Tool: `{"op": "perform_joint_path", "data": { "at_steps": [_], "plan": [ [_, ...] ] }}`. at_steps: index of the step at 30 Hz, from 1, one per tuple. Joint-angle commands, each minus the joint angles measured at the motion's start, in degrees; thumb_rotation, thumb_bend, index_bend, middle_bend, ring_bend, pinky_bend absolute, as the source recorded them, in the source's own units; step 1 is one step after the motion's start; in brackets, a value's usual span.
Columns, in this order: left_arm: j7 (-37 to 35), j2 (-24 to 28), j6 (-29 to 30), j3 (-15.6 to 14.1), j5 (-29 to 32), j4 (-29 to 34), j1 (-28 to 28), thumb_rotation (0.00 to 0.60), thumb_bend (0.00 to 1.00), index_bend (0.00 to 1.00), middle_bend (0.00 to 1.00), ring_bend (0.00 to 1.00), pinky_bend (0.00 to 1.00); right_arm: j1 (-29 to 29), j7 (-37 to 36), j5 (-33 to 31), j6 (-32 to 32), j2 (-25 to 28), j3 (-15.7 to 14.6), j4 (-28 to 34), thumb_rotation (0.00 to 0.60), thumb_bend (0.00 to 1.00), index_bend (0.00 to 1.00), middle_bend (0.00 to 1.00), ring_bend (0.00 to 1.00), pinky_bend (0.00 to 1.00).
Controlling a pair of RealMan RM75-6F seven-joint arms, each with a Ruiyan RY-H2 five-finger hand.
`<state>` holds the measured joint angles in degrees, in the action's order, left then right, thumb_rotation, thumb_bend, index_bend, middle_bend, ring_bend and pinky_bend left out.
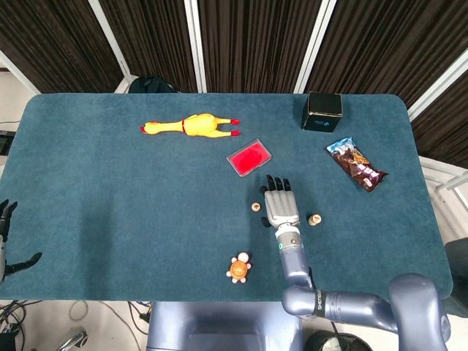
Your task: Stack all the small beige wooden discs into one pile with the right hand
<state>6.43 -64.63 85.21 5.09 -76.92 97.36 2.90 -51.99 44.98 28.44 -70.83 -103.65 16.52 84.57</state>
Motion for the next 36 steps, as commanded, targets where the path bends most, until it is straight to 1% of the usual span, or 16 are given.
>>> {"op": "perform_joint_path", "data": {
  "at_steps": [1, 12, 24, 36],
  "plan": [
    [0.0, 0.0, 0.0, 0.0, 0.0, 0.0, 0.0, 0.600, 0.03, 0.08, 0.00, 0.00, 0.00, 0.2, -1.1, 0.7, -0.3, -1.4, 0.5, -1.0, 0.600, 0.31, 0.32, 0.00, 0.00, 0.00],
    [-0.2, 0.0, 0.0, 0.1, 0.1, 0.0, 0.0, 0.600, 0.03, 0.08, 0.00, 0.00, 0.00, 0.7, -1.9, 2.5, 0.4, -4.3, 1.1, -5.8, 0.600, 0.31, 0.41, 0.00, 0.00, 0.00],
    [-0.2, 0.1, 0.0, 0.1, 0.2, 0.1, 0.0, 0.600, 0.03, 0.08, 0.00, 0.00, 0.00, 1.4, -1.9, 3.7, 1.9, -6.1, 1.7, -9.3, 0.600, 0.31, 0.42, 0.00, 0.00, 0.00],
    [-0.3, 0.1, -0.1, 0.2, 0.3, 0.0, 0.0, 0.600, 0.03, 0.08, 0.00, 0.00, 0.00, 1.1, -1.8, 4.0, 3.5, -8.1, 3.3, -12.7, 0.600, 0.31, 0.44, 0.00, 0.00, 0.00]
  ]
}}
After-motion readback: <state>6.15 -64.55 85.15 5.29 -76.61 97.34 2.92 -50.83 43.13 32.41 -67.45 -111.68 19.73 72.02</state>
